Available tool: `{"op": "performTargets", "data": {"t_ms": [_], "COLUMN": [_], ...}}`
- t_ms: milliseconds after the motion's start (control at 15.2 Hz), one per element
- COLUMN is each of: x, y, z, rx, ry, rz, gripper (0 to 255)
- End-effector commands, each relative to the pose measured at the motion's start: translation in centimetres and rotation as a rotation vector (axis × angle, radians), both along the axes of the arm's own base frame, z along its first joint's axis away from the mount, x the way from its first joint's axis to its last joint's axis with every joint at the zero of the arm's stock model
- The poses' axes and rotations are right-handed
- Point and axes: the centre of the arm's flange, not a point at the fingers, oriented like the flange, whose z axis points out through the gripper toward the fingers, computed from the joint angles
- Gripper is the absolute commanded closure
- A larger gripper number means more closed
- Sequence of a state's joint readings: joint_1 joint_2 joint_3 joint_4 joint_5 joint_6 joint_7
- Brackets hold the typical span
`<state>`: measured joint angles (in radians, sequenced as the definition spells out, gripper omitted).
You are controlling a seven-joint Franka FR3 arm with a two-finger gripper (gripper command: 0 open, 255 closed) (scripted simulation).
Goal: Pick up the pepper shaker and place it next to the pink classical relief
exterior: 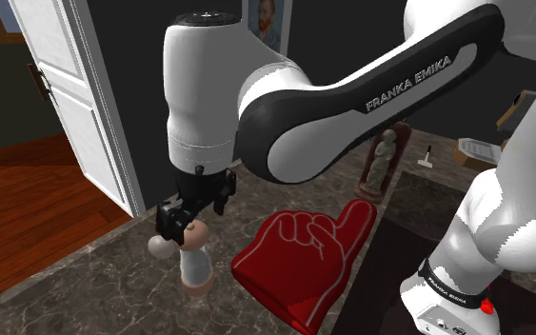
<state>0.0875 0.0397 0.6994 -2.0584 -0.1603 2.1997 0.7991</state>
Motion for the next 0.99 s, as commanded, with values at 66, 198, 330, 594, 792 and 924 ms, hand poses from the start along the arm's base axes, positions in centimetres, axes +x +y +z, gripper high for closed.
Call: {"op": "performTargets", "data": {"t_ms": [66, 198, 330, 594, 792, 924], "x": [0.2, 0.4, 0.6, 0.6, 0.6, 0.6], "y": [0.6, 0.6, 0.6, 0.6, 0.6, 0.6], "z": [-1.4, -2.5, -3.5, -3.8, -3.8, -3.8], "rx": [0.001, 0.001, 0.001, 0.001, 0.001, 0.001], "ry": [-0.002, -0.002, -0.002, -0.002, -0.002, -0.002], "rz": [-0.002, -0.002, -0.002, -0.002, -0.002, -0.002], "gripper": [0, 0, 0, 0, 0, 255]}}
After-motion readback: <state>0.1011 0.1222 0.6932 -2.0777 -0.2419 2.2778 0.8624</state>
